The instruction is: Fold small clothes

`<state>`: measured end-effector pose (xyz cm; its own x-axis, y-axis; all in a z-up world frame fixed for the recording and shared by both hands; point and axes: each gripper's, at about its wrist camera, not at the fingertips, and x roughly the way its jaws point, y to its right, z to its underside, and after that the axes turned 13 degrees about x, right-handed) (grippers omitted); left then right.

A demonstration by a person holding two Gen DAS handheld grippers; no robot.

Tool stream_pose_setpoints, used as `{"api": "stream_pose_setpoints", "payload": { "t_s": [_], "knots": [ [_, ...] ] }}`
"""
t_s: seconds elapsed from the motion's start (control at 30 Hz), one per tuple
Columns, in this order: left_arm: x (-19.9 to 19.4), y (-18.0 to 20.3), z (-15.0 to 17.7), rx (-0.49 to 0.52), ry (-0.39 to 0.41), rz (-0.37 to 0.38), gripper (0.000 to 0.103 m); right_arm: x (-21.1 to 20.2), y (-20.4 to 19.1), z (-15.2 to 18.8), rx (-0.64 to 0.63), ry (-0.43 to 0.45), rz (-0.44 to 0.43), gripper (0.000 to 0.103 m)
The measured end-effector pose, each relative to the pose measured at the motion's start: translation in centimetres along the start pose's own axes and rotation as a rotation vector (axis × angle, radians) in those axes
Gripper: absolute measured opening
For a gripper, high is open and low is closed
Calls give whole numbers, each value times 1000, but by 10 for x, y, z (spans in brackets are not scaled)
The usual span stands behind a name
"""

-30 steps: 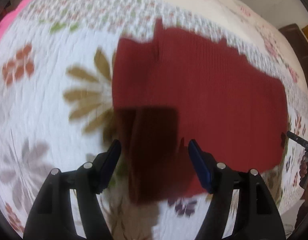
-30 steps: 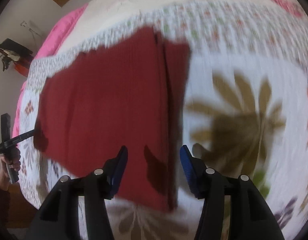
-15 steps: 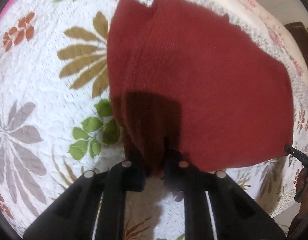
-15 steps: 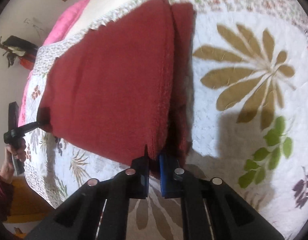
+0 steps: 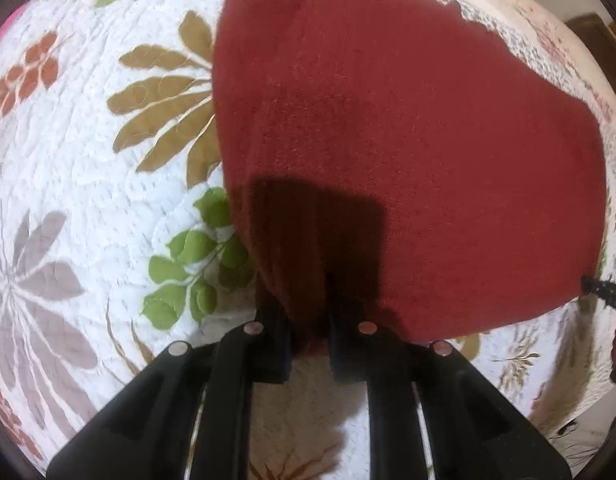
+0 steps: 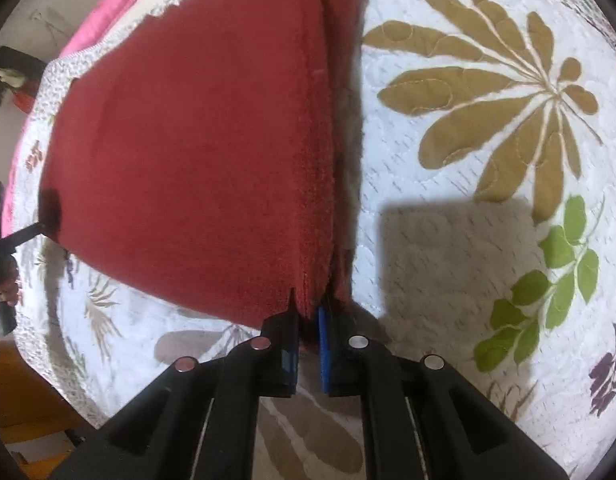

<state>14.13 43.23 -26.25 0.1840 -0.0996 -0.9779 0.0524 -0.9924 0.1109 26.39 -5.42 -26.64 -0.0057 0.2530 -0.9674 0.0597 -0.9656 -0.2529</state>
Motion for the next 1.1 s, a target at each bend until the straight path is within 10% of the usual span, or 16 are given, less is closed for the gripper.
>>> {"api": "stream_pose_setpoints", "payload": {
  "t_s": [0.2, 0.67, 0.8, 0.9, 1.1],
  "knots": [
    [-21, -1, 1, -9, 7, -43, 40, -22, -1, -6, 30, 22, -27, 22],
    [-62, 35, -73, 41, 192, -67, 42, -66, -33, -98, 41, 231, -111, 46],
    [-38, 41, -100, 48, 153, 0, 42, -44, -41, -133, 33, 202, -86, 43],
    [-15, 40, -104, 30, 99, 7, 42, -38, -43, -144, 41, 197, -98, 16],
    [7, 30, -100, 6, 84, 44, 41, -30, -32, -149, 68, 217, -1, 13]
  ]
}}
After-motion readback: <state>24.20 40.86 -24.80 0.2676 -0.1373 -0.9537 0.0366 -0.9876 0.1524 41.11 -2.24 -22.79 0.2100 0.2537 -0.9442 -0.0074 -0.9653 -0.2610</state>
